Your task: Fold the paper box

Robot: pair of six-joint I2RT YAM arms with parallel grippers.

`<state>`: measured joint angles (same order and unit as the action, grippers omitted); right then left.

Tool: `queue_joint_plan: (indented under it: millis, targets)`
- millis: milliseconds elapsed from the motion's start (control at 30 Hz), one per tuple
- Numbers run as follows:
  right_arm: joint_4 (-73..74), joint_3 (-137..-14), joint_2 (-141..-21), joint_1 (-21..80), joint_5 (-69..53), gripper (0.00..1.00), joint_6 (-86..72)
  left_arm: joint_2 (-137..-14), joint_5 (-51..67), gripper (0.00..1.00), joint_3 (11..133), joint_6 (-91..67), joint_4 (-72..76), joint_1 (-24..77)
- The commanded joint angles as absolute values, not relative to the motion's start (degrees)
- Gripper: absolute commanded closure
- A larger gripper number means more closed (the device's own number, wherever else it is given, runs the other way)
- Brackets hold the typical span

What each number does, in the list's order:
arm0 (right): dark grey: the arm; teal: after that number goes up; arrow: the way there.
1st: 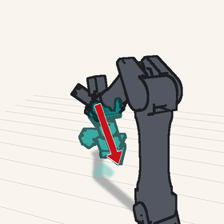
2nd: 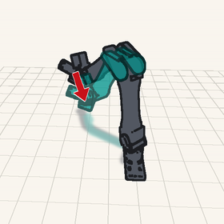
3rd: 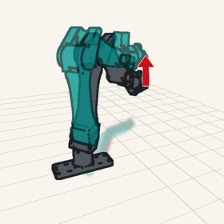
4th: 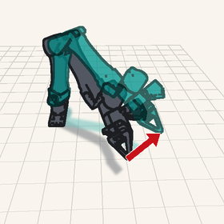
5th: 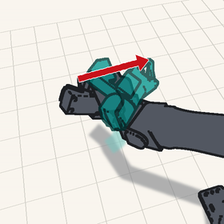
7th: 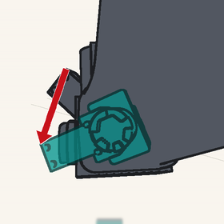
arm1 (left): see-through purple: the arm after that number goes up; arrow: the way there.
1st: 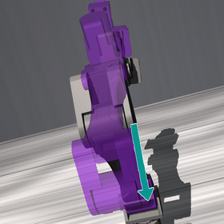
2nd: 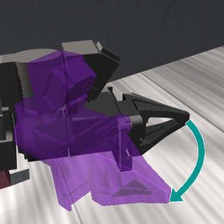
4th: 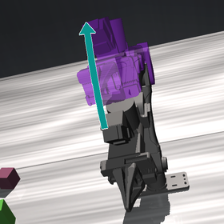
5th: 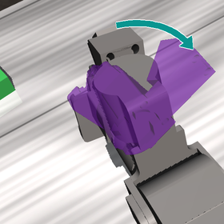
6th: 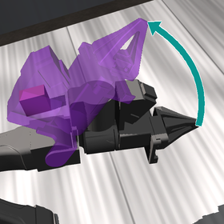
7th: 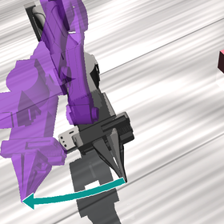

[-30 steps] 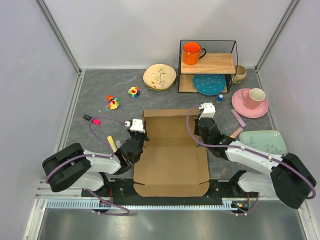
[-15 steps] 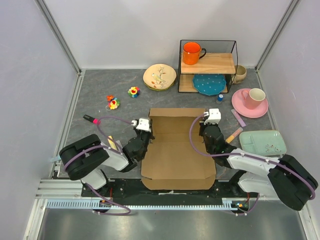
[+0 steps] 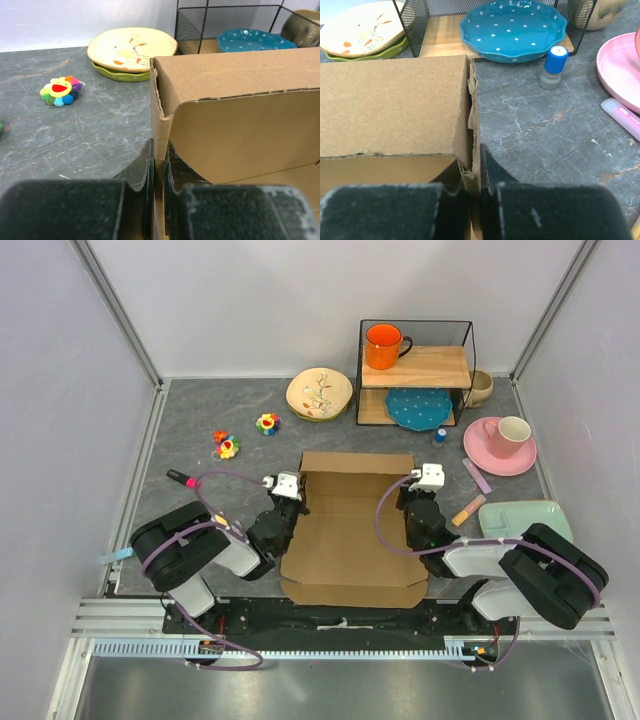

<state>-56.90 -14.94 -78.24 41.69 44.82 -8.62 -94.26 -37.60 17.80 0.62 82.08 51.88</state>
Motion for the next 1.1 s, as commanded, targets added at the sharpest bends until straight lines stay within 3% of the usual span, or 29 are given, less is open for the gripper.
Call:
queue_joint_plan:
  millis: [0,233,367,533,933,1067]
  targets:
    - [-55.75,-10.82,-75.77,41.22,46.76,1.00,-18.18,-98.17,-37.44,0.98,12.40,-6.94,95.19,51.77]
    - [-40.11,-10.01,-64.19,41.31,45.44,0.93,-24.68,-98.18,-37.70,0.98,11.34,-5.63,95.19,52.91]
    - [-23.95,-15.45,-57.93,41.22,43.25,0.65,-26.63,-96.60,-42.26,0.98,13.09,-0.09,93.43,54.58]
    - [-17.06,-17.57,-52.30,41.31,40.79,0.48,-27.68,-95.71,-46.75,0.98,14.76,7.29,90.97,56.51]
    - [-4.32,-21.00,-42.11,41.31,34.20,0.33,-27.34,-97.03,-54.93,0.98,19.86,17.05,88.42,58.71]
    - [-4.56,-20.74,-36.15,41.31,26.32,0.31,-24.88,-98.08,-55.89,0.98,20.74,17.84,88.42,58.80]
